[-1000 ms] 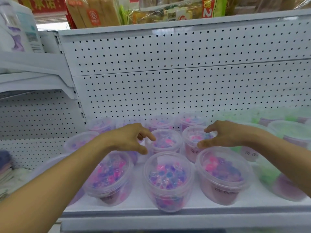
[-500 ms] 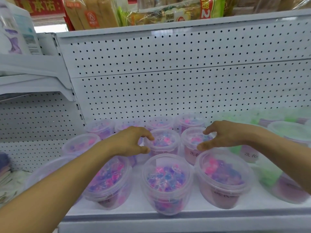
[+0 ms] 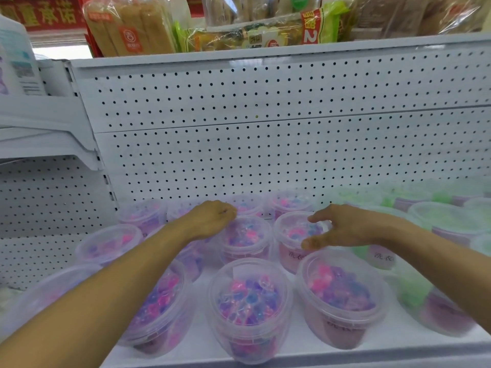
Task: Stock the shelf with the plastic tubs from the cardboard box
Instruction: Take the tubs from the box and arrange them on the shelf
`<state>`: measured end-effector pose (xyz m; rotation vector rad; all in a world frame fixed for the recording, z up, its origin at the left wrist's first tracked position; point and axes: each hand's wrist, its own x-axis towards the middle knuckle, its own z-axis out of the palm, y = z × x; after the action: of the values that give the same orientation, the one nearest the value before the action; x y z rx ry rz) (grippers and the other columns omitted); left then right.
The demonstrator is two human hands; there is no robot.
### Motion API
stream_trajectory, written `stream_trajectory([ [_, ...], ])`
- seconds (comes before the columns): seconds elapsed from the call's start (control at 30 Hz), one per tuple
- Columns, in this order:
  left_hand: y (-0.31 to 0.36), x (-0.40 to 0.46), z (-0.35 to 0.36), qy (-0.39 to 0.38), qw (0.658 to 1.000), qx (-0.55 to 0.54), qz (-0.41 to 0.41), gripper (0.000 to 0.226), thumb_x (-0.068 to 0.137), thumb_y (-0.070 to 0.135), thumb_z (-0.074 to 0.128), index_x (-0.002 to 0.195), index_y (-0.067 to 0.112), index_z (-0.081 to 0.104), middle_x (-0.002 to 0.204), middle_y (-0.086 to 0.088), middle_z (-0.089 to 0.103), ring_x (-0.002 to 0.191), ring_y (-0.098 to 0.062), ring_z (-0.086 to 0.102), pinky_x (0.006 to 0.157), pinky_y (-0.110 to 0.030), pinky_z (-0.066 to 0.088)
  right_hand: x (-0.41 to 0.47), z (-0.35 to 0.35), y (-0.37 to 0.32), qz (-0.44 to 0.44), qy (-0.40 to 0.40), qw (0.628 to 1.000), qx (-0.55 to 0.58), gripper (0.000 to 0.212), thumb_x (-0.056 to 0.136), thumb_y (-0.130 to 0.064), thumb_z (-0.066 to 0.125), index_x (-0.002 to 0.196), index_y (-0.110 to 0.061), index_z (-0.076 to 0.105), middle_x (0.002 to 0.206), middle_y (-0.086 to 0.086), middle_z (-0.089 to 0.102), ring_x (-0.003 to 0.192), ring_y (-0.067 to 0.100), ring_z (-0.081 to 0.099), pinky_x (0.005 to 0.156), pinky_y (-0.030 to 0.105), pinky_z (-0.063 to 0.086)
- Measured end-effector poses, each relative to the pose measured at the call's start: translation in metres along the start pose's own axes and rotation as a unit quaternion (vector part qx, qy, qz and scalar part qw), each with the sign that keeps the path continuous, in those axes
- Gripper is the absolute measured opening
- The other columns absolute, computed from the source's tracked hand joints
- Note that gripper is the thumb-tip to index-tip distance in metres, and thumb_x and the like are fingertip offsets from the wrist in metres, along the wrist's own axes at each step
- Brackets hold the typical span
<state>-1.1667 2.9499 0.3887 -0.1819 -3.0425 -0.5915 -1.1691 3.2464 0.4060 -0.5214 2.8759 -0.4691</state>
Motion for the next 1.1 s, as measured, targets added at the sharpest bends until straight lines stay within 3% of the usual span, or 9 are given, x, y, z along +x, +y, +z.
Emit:
stream_trajectory([
  [0.17,0.004,0.005,-0.002,-0.035,0.998,-0.045,0.024,0.010,0.099,0.030,0.040,0.090,0.025,0.040,0.095,0.007,0.042,0.087,-0.013,0.036,0.074,-0.027,0.031,0.004,-0.002,0.000,-0.001,-0.007,1.000,-0.008,0.095,0.060,-0.077,0.066,0.140,-0.033,0.042,0.147,-0.013,0.040,0.126,0.011,0.048,0.107,0.033,0.035],
  [0.23,0.005,0.004,-0.004,-0.044,0.997,-0.055,0.020,0.012,0.099,0.031,0.042,0.093,0.027,0.051,0.100,0.010,0.050,0.094,-0.011,0.043,0.086,-0.027,0.035,0.006,-0.002,0.001,0.000,-0.010,1.000,-0.008,0.097,0.056,-0.080,0.066,0.139,-0.035,0.042,0.147,-0.013,0.039,0.125,0.011,0.048,0.107,0.034,0.035],
  [0.3,0.008,0.000,-0.006,-0.052,0.997,-0.061,0.016,0.026,0.100,0.031,0.042,0.116,0.025,0.062,0.118,0.015,0.053,0.111,-0.006,0.046,0.100,-0.025,0.031,0.006,-0.002,0.001,0.000,-0.010,1.000,-0.006,0.098,0.055,-0.081,0.066,0.139,-0.035,0.042,0.148,-0.013,0.038,0.126,0.010,0.047,0.107,0.034,0.035],
  [0.43,0.010,-0.016,-0.014,-0.024,0.997,-0.074,0.002,0.041,0.097,0.042,0.048,0.136,0.028,0.052,0.146,0.012,0.042,0.132,-0.008,0.040,0.109,-0.027,0.029,0.002,0.000,0.001,-0.002,-0.008,1.000,-0.004,0.093,0.063,-0.076,0.065,0.142,-0.034,0.039,0.151,-0.013,0.035,0.129,0.011,0.045,0.108,0.033,0.033],
  [0.6,0.016,-0.050,-0.022,-0.025,0.999,-0.026,0.037,0.045,0.080,0.057,0.064,0.119,0.035,0.063,0.131,0.020,0.052,0.111,-0.002,0.053,0.099,-0.024,0.037,-0.001,0.005,0.001,-0.004,0.010,1.000,0.017,0.092,0.064,-0.075,0.065,0.142,-0.033,0.040,0.150,-0.012,0.037,0.129,0.012,0.046,0.108,0.032,0.033],
  [0.8,0.025,-0.060,-0.012,-0.042,0.995,0.075,0.047,0.045,0.086,0.046,0.065,0.126,0.028,0.059,0.140,0.010,0.049,0.120,-0.011,0.047,0.091,-0.022,0.035,-0.005,0.006,-0.006,-0.010,0.022,1.000,0.019,0.085,0.069,-0.068,0.067,0.140,-0.029,0.044,0.151,-0.010,0.035,0.135,0.013,0.039,0.107,0.032,0.030],
  [0.9,0.026,-0.062,-0.013,-0.058,0.994,0.084,0.036,0.044,0.089,0.045,0.061,0.129,0.029,0.056,0.143,0.010,0.046,0.124,-0.012,0.045,0.099,-0.025,0.036,-0.010,0.010,-0.008,-0.010,0.026,1.000,0.014,0.083,0.075,-0.065,0.064,0.144,-0.026,0.040,0.155,-0.005,0.028,0.141,0.017,0.031,0.111,0.034,0.026],
  [1.0,0.030,-0.075,-0.014,-0.002,0.998,0.047,0.037,0.039,0.090,0.043,0.060,0.127,0.031,0.057,0.142,0.012,0.047,0.128,-0.009,0.043,0.105,-0.029,0.035,-0.025,0.014,-0.008,-0.034,0.072,0.996,0.031,0.075,0.080,-0.060,0.062,0.144,-0.029,0.039,0.157,0.000,0.021,0.141,0.021,0.028,0.111,0.035,0.025],
  [1.1,0.044,-0.107,-0.011,0.073,0.994,-0.037,0.074,0.035,0.088,0.046,0.060,0.121,0.034,0.062,0.129,0.023,0.055,0.119,0.003,0.048,0.096,-0.017,0.036,-0.054,0.017,-0.005,-0.094,0.121,0.986,0.064,0.056,0.081,-0.056,0.062,0.133,-0.036,0.052,0.146,-0.008,0.038,0.135,0.011,0.035,0.101,0.023,0.026],
])
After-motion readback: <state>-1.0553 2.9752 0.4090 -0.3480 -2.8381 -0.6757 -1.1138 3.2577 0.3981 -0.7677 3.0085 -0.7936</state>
